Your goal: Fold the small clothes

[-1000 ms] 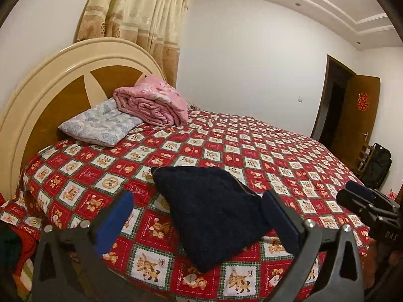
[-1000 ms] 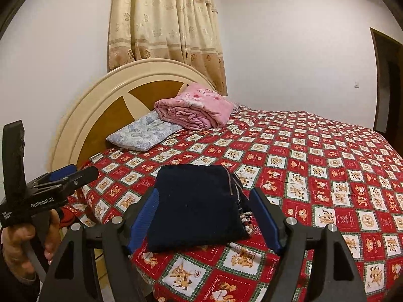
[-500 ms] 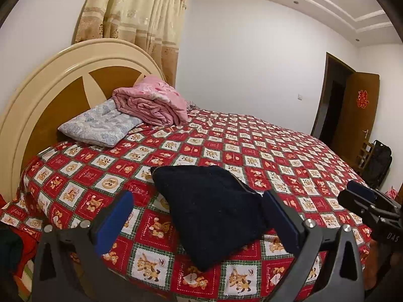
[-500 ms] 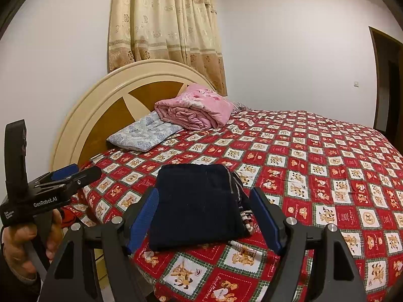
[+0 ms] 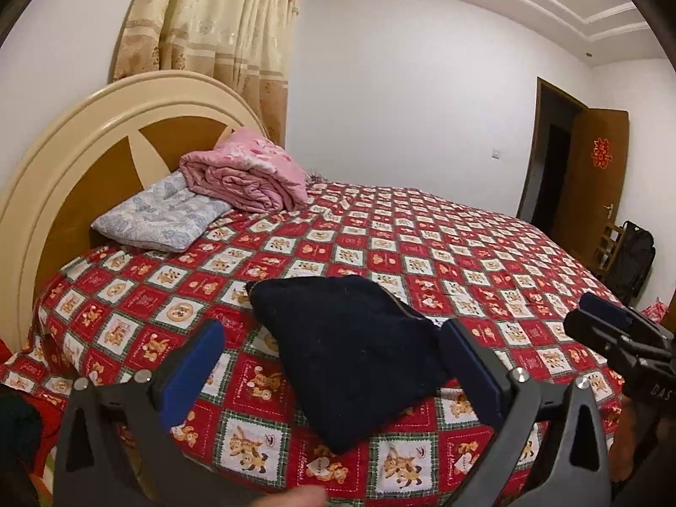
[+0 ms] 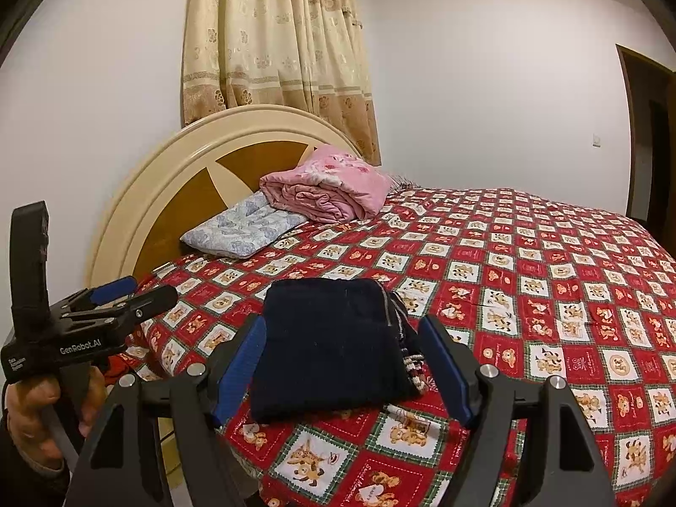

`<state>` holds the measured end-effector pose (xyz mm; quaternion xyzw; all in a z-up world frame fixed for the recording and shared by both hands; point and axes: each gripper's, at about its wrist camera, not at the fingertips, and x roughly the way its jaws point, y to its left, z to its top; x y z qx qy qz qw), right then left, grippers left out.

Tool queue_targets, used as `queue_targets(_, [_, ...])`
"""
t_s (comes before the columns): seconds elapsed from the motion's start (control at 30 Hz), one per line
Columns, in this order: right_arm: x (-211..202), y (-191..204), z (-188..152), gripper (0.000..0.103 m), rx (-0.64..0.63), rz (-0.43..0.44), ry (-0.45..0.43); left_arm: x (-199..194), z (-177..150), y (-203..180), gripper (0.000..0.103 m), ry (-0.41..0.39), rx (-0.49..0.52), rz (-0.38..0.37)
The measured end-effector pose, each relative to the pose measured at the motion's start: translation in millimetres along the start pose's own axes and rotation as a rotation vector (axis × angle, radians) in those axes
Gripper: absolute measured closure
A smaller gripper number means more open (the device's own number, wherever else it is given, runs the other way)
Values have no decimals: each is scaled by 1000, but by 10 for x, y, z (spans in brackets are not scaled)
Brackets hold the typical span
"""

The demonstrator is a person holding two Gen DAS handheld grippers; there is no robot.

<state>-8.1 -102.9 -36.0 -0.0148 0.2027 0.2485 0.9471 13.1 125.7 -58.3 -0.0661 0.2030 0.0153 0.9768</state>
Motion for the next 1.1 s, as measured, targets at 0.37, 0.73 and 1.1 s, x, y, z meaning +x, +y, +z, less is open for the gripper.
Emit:
queue_targets(0.37, [4, 4, -16, 28, -5, 1, 1, -89, 80, -17, 0, -47, -1, 16])
queue_targets(0.73, [-62, 51, -31, 28, -18, 11, -35, -104, 94, -20, 0, -56, 14, 41])
queue_targets(1.1, [-39, 105, -78, 28, -49, 19, -20, -32, 62, 20, 0, -43, -16, 53])
